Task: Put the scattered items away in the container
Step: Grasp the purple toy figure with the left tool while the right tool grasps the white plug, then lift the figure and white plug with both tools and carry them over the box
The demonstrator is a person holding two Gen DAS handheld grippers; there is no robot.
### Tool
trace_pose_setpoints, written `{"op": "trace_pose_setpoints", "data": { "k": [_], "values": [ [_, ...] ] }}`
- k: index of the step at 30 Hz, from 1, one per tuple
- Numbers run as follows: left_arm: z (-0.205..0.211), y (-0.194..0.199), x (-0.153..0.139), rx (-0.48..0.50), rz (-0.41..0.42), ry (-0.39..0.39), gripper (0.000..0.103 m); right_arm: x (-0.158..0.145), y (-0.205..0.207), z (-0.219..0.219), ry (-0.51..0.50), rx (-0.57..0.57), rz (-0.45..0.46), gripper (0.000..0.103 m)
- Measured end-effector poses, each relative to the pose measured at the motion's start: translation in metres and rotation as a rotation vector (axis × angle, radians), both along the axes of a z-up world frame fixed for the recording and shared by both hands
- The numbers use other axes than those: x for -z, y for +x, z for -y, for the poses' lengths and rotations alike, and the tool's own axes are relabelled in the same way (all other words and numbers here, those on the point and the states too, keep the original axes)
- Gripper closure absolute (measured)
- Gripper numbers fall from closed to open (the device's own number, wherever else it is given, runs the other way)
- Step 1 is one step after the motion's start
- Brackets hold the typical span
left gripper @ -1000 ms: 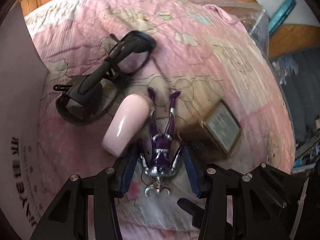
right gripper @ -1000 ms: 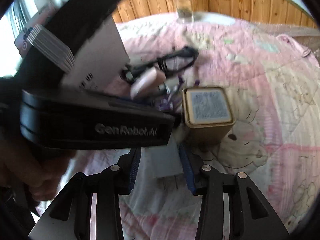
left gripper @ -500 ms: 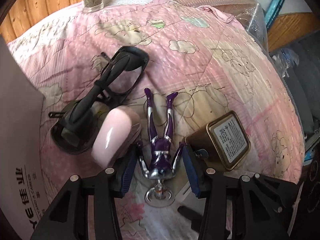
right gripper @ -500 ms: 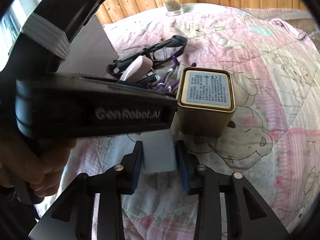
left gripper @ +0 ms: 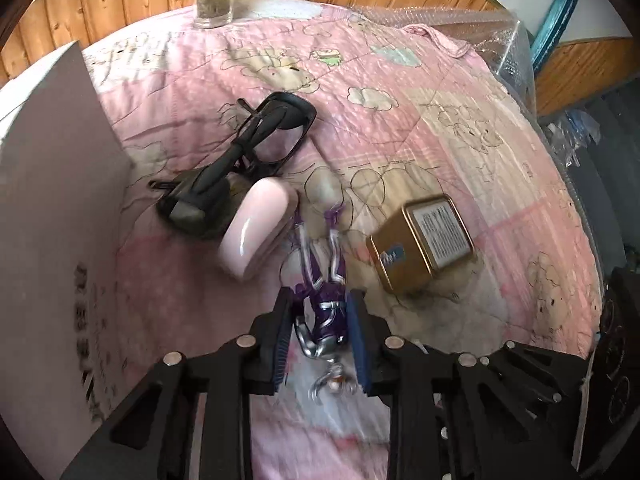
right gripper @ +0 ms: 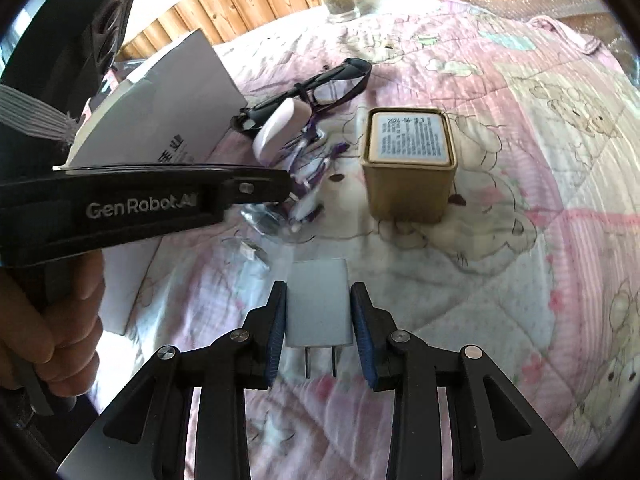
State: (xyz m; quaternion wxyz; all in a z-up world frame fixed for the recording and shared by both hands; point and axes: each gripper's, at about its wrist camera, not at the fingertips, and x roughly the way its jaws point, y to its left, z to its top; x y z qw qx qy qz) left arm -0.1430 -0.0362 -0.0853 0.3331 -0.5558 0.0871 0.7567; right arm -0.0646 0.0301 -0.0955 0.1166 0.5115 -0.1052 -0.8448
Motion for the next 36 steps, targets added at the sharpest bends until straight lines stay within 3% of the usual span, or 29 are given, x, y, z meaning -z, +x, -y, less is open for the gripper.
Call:
{"op": "trace_pose_setpoints", "data": {
  "k": [5,9,12,16,24,36],
  "values": [
    [0.01,0.006,0.003,-0.017,0.028,0.015,0.092,0.001,0.008,0.004,0.01,0.006,0.01,0.07],
    [0.003,-0.002,0.013,-0.031,0.041,-0.001,0.076,-0.001,0.009,0.003,0.023,0.013,0.005,0.069],
    [-0.008,-0.007,0.029,-0.013,0.042,-0.027,0.073,0.006,0.008,0.001,0.024,0.019,0.021,0.069],
    [-0.017,-0.001,0.028,0.022,-0.025,-0.065,0.076,0.01,0.01,0.001,0.031,0.018,0.023,0.07],
    [0.016,0.009,0.012,-0.028,0.037,0.008,0.087,0.001,0.016,-0.001,-0.008,0.031,0.026,0.07],
    [0.034,0.038,-0.001,-0.037,0.021,-0.016,0.087,-0.008,0.033,0.01,-0.017,0.026,0.025,0.07]
  ]
}}
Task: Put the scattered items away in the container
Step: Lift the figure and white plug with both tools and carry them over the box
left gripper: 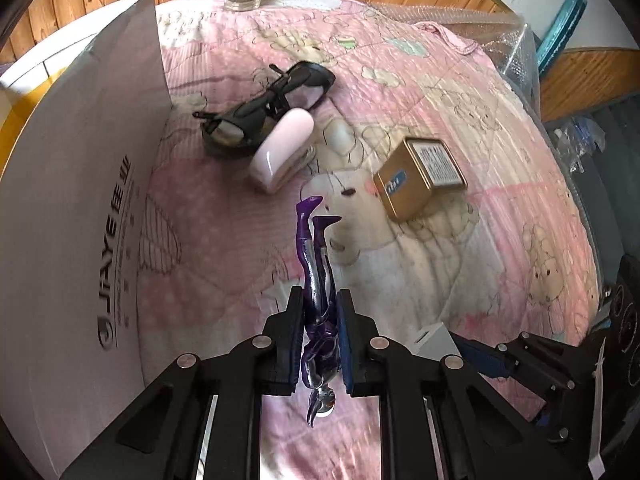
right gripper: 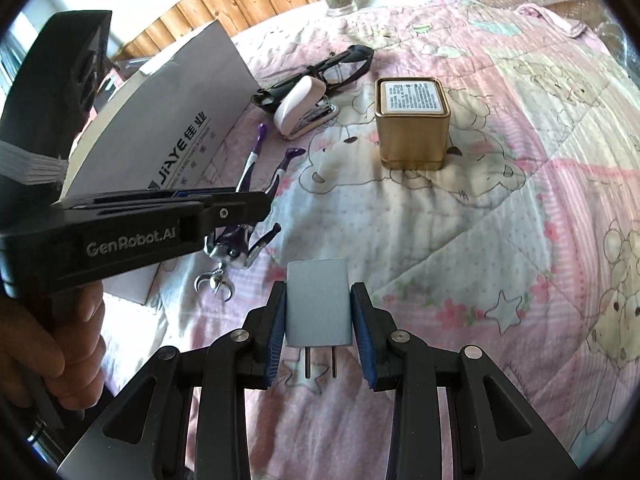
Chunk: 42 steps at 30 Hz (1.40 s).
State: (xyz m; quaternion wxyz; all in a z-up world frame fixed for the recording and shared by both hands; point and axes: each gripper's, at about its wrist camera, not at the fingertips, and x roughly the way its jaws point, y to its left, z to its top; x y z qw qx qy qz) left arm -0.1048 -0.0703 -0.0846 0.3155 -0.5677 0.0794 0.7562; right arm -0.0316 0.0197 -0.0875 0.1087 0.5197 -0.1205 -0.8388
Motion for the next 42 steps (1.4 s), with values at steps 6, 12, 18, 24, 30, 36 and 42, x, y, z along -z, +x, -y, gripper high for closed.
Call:
{"op": "trace_pose_setpoints", "data": {
  "k": [6,12,18,24,30,36,42],
  "values": [
    [0.012,0.014,-0.02,0.003,-0.021,0.018,0.087,-0.008,0.015,0.008,0.006,-0.019,-0.009,0.07],
    [0.026,0.03,-0.037,0.001,-0.049,0.015,0.087,-0.015,0.027,0.016,0.022,-0.041,-0.019,0.07],
    [0.035,0.05,-0.054,0.014,-0.081,0.029,0.087,-0.025,0.04,0.023,0.048,-0.067,-0.036,0.07],
    [0.038,0.066,-0.07,0.032,-0.094,0.062,0.087,-0.033,0.051,0.026,0.059,-0.086,-0.043,0.07],
    [0.048,0.079,-0.084,0.037,-0.093,0.101,0.087,-0.048,0.061,0.031,0.072,-0.113,-0.061,0.07],
    [0.067,0.089,-0.104,0.02,-0.104,0.146,0.087,-0.069,0.066,0.041,0.092,-0.158,-0.096,0.07],
    [0.087,0.092,-0.123,0.007,-0.127,0.17,0.087,-0.088,0.067,0.056,0.095,-0.203,-0.124,0.07]
  ]
}}
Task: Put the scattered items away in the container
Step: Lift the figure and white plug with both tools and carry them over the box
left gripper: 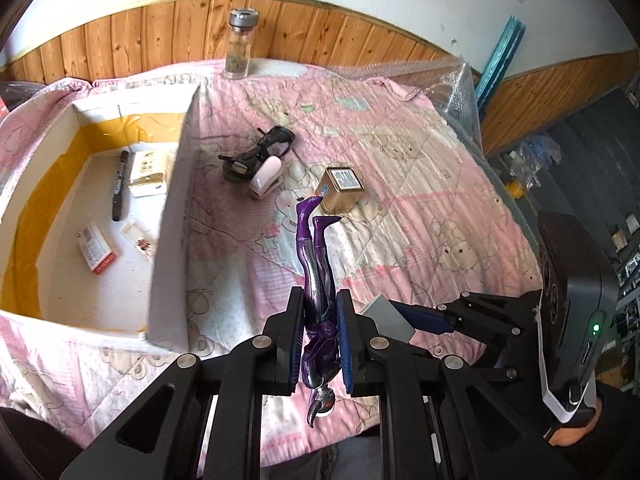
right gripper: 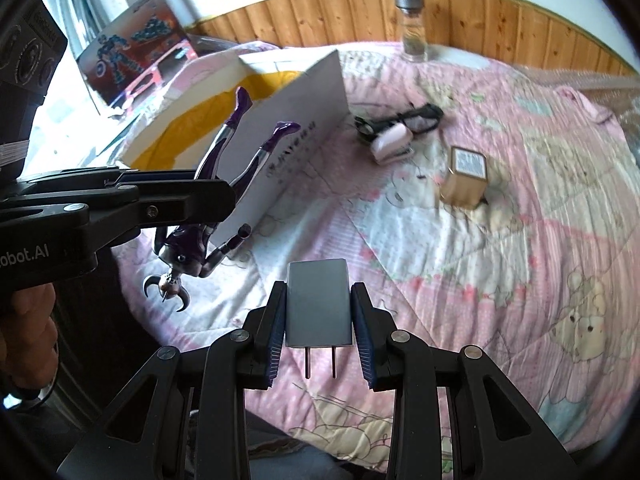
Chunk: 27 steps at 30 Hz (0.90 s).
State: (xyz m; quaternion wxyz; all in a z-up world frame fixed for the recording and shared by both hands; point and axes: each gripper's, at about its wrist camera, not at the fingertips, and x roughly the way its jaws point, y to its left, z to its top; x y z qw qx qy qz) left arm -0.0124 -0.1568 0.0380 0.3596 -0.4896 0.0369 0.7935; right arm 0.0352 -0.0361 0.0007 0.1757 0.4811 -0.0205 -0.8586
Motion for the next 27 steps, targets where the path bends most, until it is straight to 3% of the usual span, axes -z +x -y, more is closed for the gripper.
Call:
{"op": "trace_pose_setpoints", "data": {
  "k": [27],
  "values": [
    [0.092,-0.032,-0.048,-0.129,-0.065,0.092,0.087,-0.055,-0.021,0.061,0.03,-0.153,-0.07,0.07]
  ]
}}
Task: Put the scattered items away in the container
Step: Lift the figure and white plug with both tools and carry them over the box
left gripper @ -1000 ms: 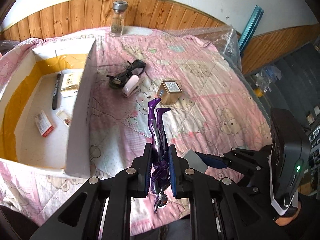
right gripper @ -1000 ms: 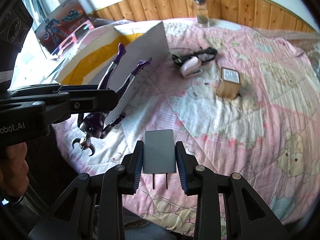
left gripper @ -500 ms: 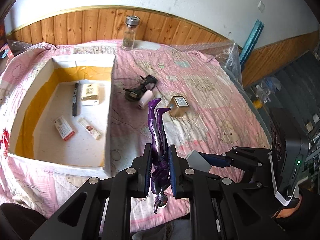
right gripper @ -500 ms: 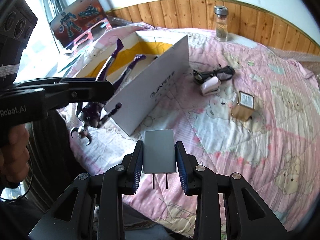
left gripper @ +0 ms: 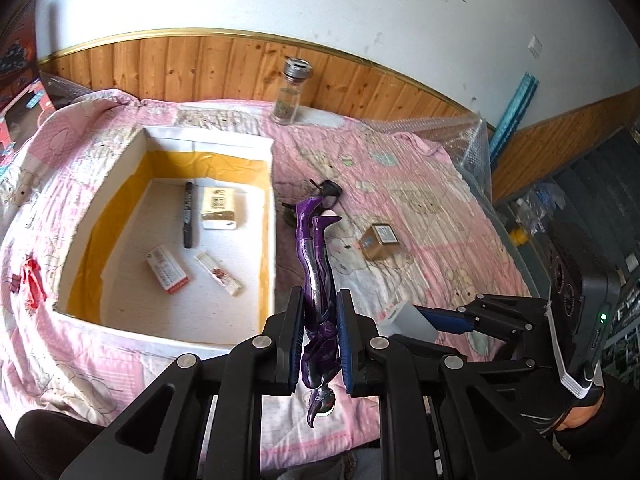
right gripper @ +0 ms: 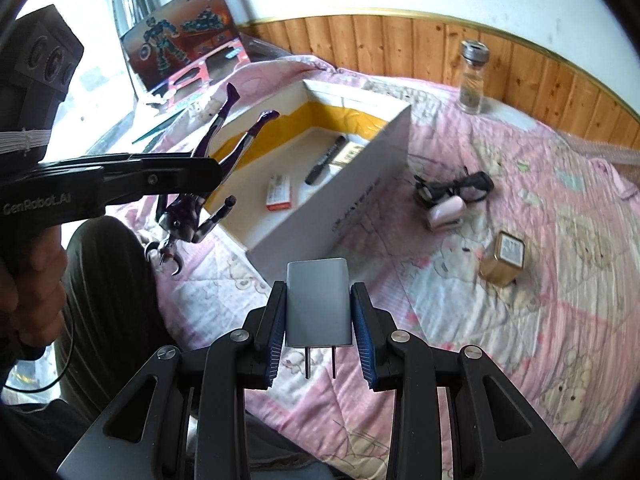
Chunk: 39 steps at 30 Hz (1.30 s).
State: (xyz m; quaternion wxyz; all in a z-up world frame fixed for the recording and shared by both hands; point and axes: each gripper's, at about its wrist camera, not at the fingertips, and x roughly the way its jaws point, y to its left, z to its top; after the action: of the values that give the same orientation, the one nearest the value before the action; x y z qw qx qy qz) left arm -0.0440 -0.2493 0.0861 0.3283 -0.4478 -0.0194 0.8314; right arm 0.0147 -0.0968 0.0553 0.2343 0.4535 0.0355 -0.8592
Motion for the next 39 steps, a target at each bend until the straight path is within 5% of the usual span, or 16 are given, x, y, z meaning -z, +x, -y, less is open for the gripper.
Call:
{"op": "trace_pose_setpoints", "data": {
  "k": [25,39],
  "values": [
    [0.069,-0.043,-0.014,-0.089,-0.04,0.028,0.087,-0.024,-0.032,0.074,0.002,-0.103,-0.032,0.07],
    [0.081,-0.076,0.003,-0.087,-0.009,0.006,0.087,-0.016,-0.071,0.095,-0.053,-0.106,0.037,0.07]
  ]
}}
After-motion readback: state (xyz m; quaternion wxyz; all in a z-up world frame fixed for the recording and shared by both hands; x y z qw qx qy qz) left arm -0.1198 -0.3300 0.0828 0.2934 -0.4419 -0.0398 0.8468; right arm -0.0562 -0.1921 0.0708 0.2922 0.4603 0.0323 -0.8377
